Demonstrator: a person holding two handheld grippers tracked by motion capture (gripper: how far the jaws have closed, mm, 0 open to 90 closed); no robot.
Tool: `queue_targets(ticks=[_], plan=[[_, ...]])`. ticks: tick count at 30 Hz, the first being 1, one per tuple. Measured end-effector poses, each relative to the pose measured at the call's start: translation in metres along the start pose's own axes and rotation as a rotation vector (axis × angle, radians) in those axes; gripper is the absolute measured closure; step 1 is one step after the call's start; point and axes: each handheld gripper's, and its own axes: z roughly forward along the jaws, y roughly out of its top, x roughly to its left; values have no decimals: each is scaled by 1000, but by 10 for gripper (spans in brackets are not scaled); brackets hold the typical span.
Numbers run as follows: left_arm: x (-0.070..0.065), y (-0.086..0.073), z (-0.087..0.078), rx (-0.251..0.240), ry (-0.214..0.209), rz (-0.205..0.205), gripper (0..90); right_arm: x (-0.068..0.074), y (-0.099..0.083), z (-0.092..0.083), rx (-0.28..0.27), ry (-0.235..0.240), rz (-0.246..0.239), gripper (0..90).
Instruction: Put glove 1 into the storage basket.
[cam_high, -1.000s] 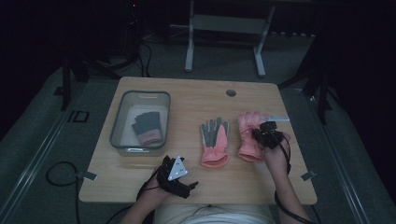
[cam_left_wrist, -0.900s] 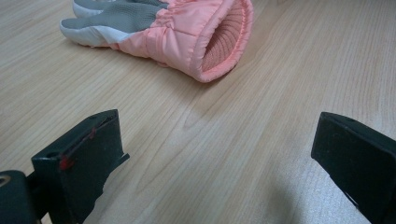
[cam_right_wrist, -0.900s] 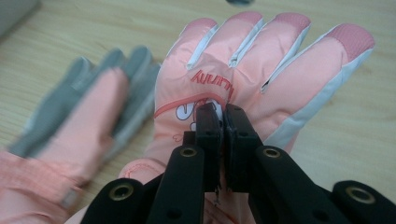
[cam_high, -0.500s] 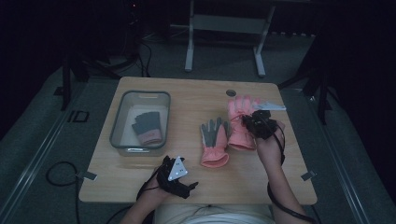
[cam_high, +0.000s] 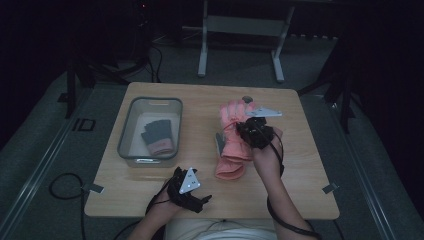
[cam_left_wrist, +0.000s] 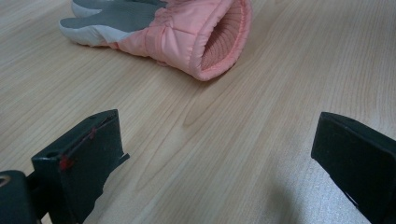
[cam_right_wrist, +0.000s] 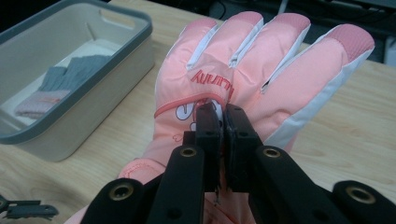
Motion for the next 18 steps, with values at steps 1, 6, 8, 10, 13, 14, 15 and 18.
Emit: queue_targets(ticks=[1,6,8,10,13,14,15,18], plan=[[0,0,0,0,0,1,18,3,-1,2,5,5,1,860],[-1,0,1,2,-2,1,18,9,-14,15,54,11,17,859],[-1,0,1,0,-5,-1,18,9,-20,20,72,0,18,859],[-1,0,1,3,-4,2,19,8,-26,26,88,-7,23,859],[-2,1,1,3,-5,2,18,6,-35,37,125,-15,33,859],[-2,1,1,3,-7,2,18,6,-39,41,139,-15,34,858],[-2,1,1,5,-6,4,19,6,-42,46,151,-13,32,857],[-2,1,1,4,-6,3,18,5,-50,59,184,-13,34,850]])
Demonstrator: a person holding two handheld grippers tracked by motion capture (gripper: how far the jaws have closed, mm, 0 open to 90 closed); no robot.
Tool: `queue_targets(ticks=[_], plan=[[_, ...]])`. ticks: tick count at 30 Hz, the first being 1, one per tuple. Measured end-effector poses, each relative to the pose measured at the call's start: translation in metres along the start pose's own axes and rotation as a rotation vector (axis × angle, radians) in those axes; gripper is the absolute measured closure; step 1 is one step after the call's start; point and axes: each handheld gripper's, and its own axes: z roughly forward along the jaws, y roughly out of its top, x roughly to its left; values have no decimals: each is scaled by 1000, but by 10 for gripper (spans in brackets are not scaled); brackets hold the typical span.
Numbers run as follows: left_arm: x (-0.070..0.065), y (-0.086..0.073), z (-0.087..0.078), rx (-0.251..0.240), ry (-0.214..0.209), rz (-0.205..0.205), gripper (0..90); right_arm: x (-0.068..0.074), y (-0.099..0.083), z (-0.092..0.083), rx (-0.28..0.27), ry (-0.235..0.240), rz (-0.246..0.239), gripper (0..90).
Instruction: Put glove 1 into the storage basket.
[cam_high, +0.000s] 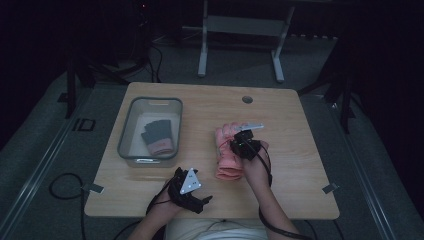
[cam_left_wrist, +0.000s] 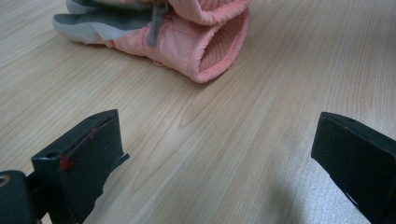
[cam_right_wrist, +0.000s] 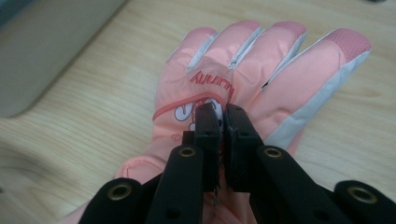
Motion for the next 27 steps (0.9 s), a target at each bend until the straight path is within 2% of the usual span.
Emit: queue_targets(ticks=[5,8,11,14,15,16,19,21,22,25,27], plan=[[0,1,-1,2,3,-3,18,0,-6,15,14,17,9,831],[0,3,-2,-6,3,-14,19,0,-7,15,5,26,5,801],[0,6,-5,-30,9,-30,19,-3,-4,9,-19,53,13,705],[-1,9,-7,-54,11,-45,31,-7,-1,1,-40,67,6,663],[-2,12,-10,-66,27,-55,31,-8,1,-2,-48,72,-1,652],[-2,13,-11,-63,28,-59,33,-15,7,-11,-75,87,11,640],[-3,18,-14,-48,29,-77,33,-25,15,-20,-106,76,5,586],[-3,21,-15,-36,30,-86,33,-29,16,-22,-111,73,3,582],[-3,23,-15,-34,30,-93,33,-36,18,-25,-119,61,11,570],[-1,30,-17,-35,18,-121,33,-47,17,-24,-113,83,23,562],[3,38,-20,-49,26,-132,41,-47,15,-25,-111,97,10,554]])
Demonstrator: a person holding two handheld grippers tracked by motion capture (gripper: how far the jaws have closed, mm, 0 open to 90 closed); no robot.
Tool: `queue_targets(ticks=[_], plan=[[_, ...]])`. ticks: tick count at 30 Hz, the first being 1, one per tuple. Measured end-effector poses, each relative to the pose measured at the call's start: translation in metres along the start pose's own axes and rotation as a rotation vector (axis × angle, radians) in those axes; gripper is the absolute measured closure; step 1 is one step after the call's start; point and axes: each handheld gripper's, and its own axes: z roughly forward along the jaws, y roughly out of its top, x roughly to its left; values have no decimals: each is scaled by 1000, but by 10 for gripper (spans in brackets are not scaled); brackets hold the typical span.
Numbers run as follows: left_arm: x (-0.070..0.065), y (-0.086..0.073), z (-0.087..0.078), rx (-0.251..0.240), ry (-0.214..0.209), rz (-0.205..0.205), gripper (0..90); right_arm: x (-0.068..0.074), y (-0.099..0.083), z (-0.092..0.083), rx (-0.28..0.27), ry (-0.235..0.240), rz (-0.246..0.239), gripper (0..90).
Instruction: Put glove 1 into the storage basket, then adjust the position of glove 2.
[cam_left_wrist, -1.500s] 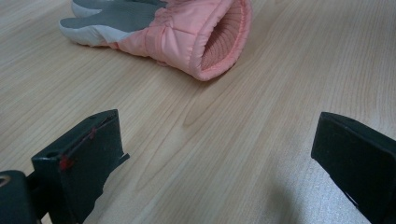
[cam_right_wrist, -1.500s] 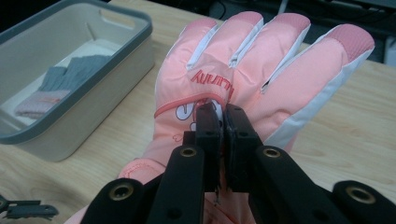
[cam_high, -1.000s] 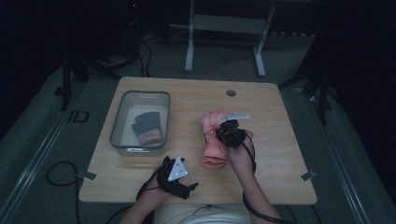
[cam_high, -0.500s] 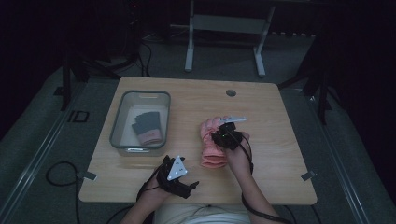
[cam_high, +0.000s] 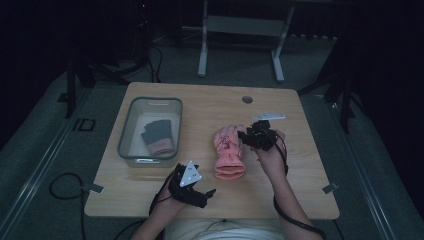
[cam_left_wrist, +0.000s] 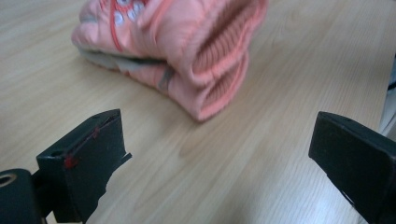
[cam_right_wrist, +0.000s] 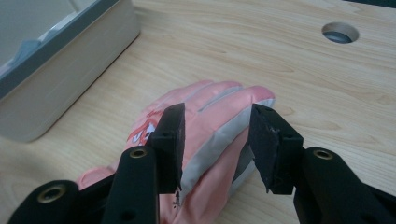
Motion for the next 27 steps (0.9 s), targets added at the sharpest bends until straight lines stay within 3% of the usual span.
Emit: queue_targets(ticks=[3,6,7,8,10,12,13,16,18,19,21,24,27], plan=[[6,17,-1,-31,26,-11,57,4,-3,1,1,35,-5,541],[16,37,6,-37,55,-7,62,7,-5,9,21,32,-20,524],[16,37,6,-37,55,-7,62,7,-5,9,21,32,-20,524],[25,51,14,-27,77,-20,62,6,-10,16,44,24,-25,502],[36,62,21,-20,87,-42,67,3,-17,23,76,23,-25,485],[36,62,21,-20,87,-42,97,1,-21,25,90,21,-19,485],[54,74,36,9,83,-113,114,-7,-28,30,111,43,10,461],[72,76,57,63,45,-215,133,-14,-36,36,139,67,15,436],[72,76,57,63,45,-215,140,-16,-37,38,153,75,21,433],[84,70,77,125,23,-299,140,-20,-39,41,168,100,26,433],[90,64,92,170,21,-339,156,-22,-40,42,186,108,36,435],[95,53,112,247,-19,-390,193,-25,-41,45,208,125,36,435],[99,44,121,240,-116,-467,278,-26,-43,49,221,140,35,451]])
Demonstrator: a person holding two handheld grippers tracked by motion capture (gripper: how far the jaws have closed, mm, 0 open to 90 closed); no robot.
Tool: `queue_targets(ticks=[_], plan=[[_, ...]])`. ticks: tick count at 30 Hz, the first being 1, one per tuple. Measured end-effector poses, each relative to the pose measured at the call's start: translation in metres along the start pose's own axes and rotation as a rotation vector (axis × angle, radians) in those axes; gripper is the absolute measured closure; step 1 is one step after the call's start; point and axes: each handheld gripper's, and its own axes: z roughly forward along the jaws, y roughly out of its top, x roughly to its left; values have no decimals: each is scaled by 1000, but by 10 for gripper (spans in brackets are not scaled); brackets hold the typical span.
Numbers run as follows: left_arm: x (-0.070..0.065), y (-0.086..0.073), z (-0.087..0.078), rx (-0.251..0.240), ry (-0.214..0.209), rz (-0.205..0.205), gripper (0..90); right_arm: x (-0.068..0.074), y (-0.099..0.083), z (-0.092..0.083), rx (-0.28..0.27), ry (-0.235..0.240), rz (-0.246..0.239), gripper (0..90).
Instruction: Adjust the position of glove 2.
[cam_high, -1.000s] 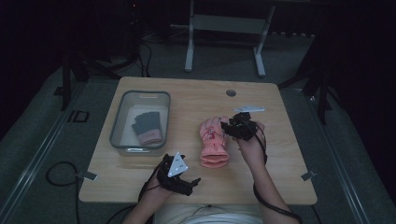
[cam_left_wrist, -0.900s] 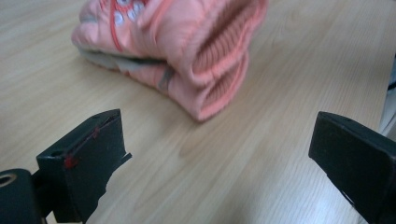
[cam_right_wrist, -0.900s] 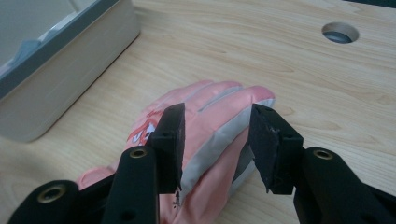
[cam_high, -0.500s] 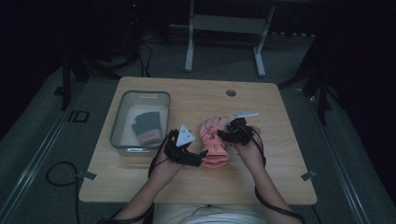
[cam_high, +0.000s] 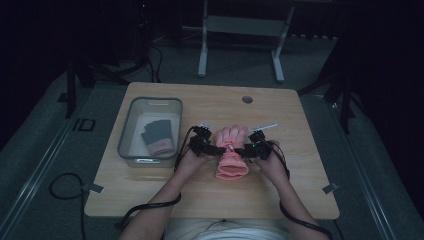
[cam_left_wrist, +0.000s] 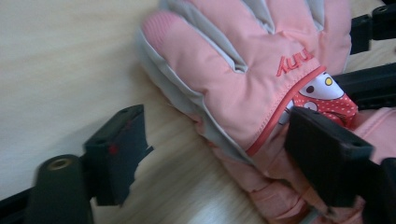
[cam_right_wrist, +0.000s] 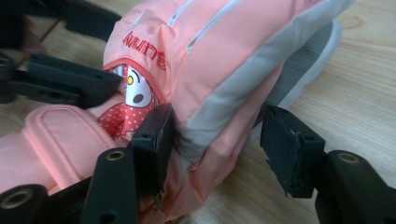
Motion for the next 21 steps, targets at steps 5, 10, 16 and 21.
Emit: queue_targets(ticks=[5,10,16,21], plan=[[8,-4,9,4,-107,-82,438,3,-2,3,-3,21,-6,588],[2,-4,7,11,-116,-55,643,3,-3,3,-16,36,12,644],[-4,-4,2,-21,-110,-46,746,3,-6,0,-60,48,48,689],[-14,4,-9,-56,-96,-18,765,5,-3,-10,-93,46,64,705]])
